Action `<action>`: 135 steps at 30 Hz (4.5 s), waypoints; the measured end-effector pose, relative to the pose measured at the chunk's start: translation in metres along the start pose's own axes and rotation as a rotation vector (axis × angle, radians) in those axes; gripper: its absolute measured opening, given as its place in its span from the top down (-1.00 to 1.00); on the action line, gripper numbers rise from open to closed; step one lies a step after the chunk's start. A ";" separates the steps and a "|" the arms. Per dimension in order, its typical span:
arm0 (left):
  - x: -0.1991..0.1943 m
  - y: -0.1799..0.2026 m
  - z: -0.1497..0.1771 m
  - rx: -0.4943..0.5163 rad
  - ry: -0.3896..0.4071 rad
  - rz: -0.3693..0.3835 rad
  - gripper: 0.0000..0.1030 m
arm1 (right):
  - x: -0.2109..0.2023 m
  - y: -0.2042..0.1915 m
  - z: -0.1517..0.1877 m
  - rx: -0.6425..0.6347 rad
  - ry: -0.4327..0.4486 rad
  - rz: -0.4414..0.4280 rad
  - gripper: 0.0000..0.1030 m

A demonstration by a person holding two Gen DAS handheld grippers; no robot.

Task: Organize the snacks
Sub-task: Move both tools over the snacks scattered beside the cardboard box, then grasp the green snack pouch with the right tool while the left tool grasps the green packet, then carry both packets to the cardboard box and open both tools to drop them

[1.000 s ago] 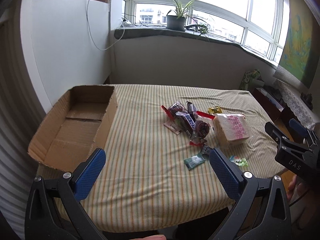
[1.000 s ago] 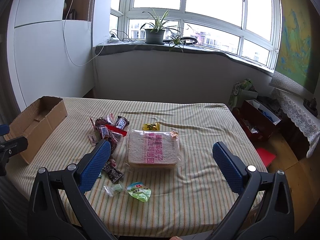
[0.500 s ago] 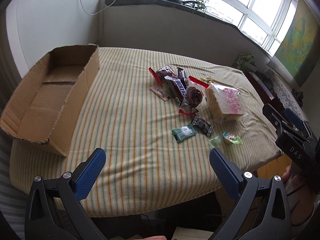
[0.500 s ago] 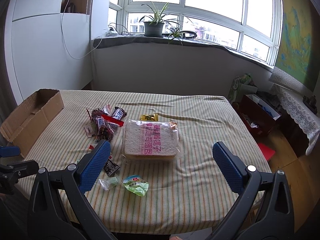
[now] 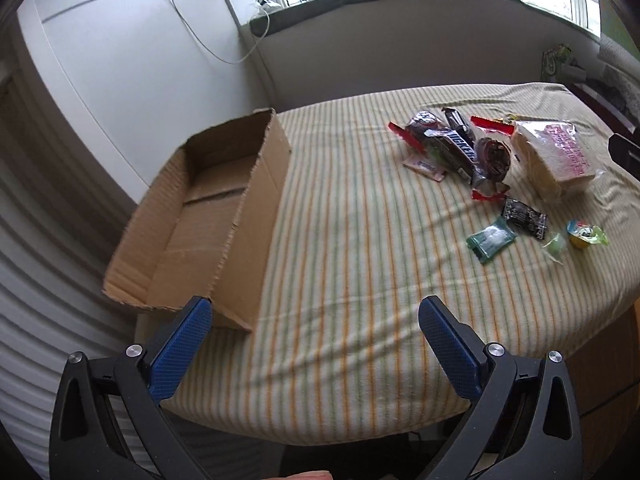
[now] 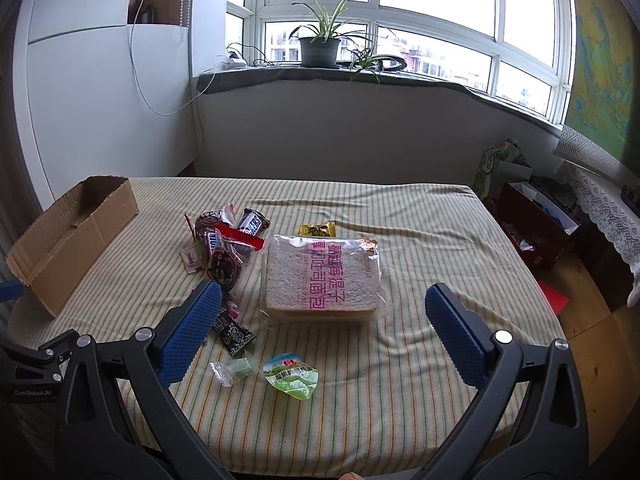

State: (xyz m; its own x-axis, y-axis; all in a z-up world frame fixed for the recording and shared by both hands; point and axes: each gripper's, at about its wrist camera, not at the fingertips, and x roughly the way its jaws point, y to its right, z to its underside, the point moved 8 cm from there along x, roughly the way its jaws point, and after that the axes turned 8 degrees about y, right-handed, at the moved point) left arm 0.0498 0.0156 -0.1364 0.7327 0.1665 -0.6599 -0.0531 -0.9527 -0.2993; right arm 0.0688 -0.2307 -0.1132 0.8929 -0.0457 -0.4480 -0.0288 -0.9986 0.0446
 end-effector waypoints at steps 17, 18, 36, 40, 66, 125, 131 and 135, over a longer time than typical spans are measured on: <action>-0.032 0.018 -0.032 0.189 0.071 -0.190 -0.99 | 0.003 0.031 0.007 0.105 0.038 -0.036 -1.00; -0.034 0.018 -0.033 0.193 0.075 -0.197 -0.99 | 0.003 0.032 0.008 0.112 0.038 -0.039 -1.00; -0.038 0.028 -0.033 0.154 0.078 -0.134 -0.99 | -0.004 0.044 0.010 0.121 0.037 -0.019 -1.00; -0.035 0.027 -0.027 0.129 0.068 -0.101 -0.99 | -0.006 0.039 0.010 0.097 0.028 -0.007 -1.00; 0.055 0.126 -0.006 -0.006 0.119 0.505 -0.99 | 0.058 -0.001 0.103 -0.081 -0.152 -0.193 -1.00; -0.001 -0.122 -0.041 -0.317 0.428 0.383 0.59 | 0.008 -0.159 -0.049 -0.064 0.119 -0.498 0.32; 0.005 -0.170 -0.020 -0.375 0.422 0.301 0.59 | 0.009 -0.256 -0.052 -0.143 0.097 -0.644 0.32; 0.013 -0.187 -0.015 -0.400 0.413 0.272 0.59 | 0.010 -0.311 -0.054 -0.192 0.091 -0.724 0.31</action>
State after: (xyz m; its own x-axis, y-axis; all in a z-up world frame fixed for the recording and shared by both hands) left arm 0.0794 0.1921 -0.0786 0.9342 -0.1306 -0.3319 -0.0751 -0.9817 0.1749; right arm 0.1103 0.0806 -0.0836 0.6926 0.6311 -0.3493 0.6508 -0.7555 -0.0747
